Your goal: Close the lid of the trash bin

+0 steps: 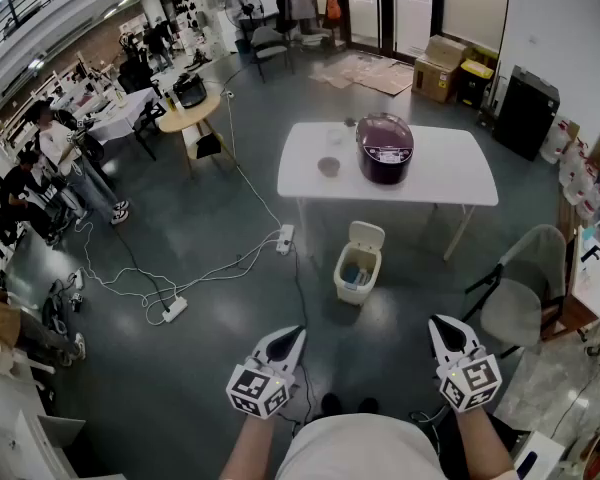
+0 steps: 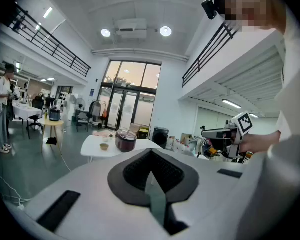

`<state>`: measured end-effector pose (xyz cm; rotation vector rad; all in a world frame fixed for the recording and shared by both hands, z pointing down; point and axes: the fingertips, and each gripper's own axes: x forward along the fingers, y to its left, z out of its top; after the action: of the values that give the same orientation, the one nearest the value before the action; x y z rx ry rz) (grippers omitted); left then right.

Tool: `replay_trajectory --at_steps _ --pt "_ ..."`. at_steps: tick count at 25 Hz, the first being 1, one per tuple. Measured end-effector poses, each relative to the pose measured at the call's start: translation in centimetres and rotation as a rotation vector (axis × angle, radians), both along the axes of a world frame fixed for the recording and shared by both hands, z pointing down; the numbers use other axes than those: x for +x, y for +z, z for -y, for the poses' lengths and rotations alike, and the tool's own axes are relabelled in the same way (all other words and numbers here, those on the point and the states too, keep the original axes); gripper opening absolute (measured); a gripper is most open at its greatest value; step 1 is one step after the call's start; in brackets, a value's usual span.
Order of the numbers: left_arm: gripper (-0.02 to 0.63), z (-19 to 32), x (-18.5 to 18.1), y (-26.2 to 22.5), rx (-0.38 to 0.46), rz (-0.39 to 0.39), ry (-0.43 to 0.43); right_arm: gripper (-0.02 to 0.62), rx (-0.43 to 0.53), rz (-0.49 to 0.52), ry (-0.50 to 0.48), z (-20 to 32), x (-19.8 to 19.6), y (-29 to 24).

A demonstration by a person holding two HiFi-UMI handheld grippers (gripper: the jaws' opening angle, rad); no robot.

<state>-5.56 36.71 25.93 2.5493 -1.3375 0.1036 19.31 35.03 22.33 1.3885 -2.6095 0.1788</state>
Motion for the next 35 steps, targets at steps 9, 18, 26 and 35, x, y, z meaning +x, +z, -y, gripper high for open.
replay_trajectory --at_steps 9,18,26,35 --pt "0.015 0.2 0.0 0.3 -0.009 -0.003 0.001 0.005 0.002 0.003 -0.010 0.2 -0.2 0.1" --pt "0.017 0.3 0.3 0.7 -0.020 -0.007 0.009 0.006 -0.003 0.010 0.015 0.4 -0.3 0.1" --pt "0.015 0.2 0.2 1.2 -0.029 -0.015 0.020 0.011 -0.007 -0.003 0.035 0.2 -0.6 0.5" --pt "0.015 0.0 -0.3 1.8 -0.048 -0.024 0.041 0.037 -0.020 0.001 0.048 -0.1 -1.4 0.8"
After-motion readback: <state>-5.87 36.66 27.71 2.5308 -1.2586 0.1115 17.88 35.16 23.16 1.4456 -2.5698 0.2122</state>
